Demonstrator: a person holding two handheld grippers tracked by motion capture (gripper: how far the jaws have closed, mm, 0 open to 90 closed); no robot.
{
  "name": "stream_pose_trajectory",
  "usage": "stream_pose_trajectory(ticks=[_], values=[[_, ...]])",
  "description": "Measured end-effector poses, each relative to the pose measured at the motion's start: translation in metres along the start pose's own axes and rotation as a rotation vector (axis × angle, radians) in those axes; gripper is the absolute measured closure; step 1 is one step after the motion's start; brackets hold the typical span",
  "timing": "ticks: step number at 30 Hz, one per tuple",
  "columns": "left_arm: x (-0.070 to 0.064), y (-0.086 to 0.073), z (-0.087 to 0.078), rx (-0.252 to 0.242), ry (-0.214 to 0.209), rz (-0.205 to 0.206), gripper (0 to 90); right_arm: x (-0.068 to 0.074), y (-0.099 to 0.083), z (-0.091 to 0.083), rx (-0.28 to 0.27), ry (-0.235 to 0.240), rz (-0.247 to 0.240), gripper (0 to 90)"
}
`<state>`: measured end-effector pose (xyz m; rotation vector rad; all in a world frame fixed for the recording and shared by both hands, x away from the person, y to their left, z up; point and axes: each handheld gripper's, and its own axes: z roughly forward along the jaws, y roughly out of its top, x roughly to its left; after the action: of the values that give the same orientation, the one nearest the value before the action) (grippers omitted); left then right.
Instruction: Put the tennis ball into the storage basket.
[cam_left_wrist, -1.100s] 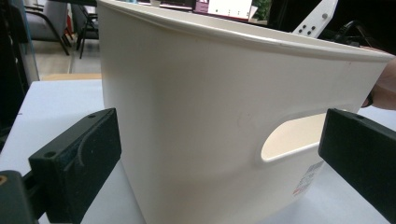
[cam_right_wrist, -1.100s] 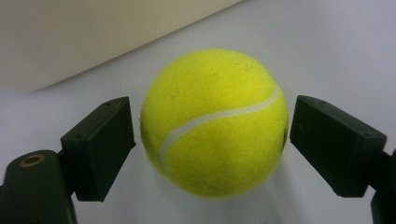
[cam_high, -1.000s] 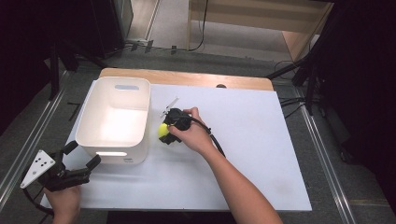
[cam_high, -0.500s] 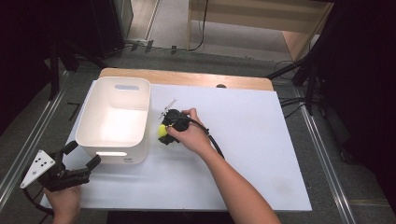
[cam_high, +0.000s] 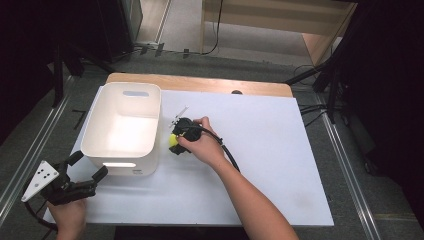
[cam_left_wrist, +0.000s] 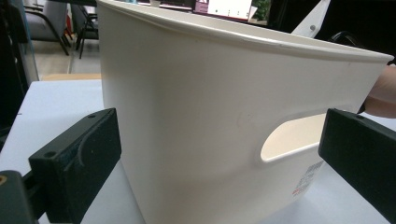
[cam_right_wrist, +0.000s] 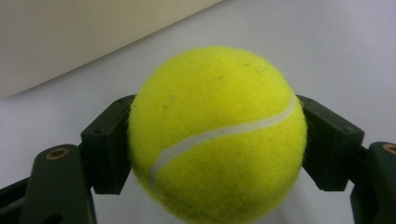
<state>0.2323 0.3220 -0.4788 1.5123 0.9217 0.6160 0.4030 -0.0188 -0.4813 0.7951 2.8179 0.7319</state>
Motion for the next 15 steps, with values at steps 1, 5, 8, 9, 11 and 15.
stream_pose_trajectory(ticks=[1, 5, 8, 9, 11, 15], values=[[-0.0001, 0.0, 0.0, -0.001, 0.0, -0.001, 0.0, 0.0008, 0.0003, -0.0004, -0.001, 0.0, 0.003, 22.1], [-0.0001, 0.0, 0.0, -0.002, 0.0, -0.001, 0.0, 0.0007, 0.0004, -0.0008, 0.0, -0.002, 0.002, 22.5], [-0.0001, 0.0, 0.0, -0.001, -0.001, -0.001, 0.0, 0.0006, 0.0007, -0.0015, 0.005, -0.002, -0.003, 22.7], [0.0, 0.0, 0.0, 0.0, -0.001, 0.0, 0.0, 0.0006, 0.0007, -0.0021, 0.009, -0.001, -0.004, 22.7], [0.0, 0.0, 0.0001, -0.001, 0.0, 0.0, 0.0, 0.001, 0.0007, -0.0034, 0.007, 0.002, -0.001, 22.7], [0.0, 0.0, 0.0001, 0.0, -0.002, 0.001, 0.0, 0.0002, 0.0013, -0.0076, -0.01, 0.004, 0.0, 22.7]])
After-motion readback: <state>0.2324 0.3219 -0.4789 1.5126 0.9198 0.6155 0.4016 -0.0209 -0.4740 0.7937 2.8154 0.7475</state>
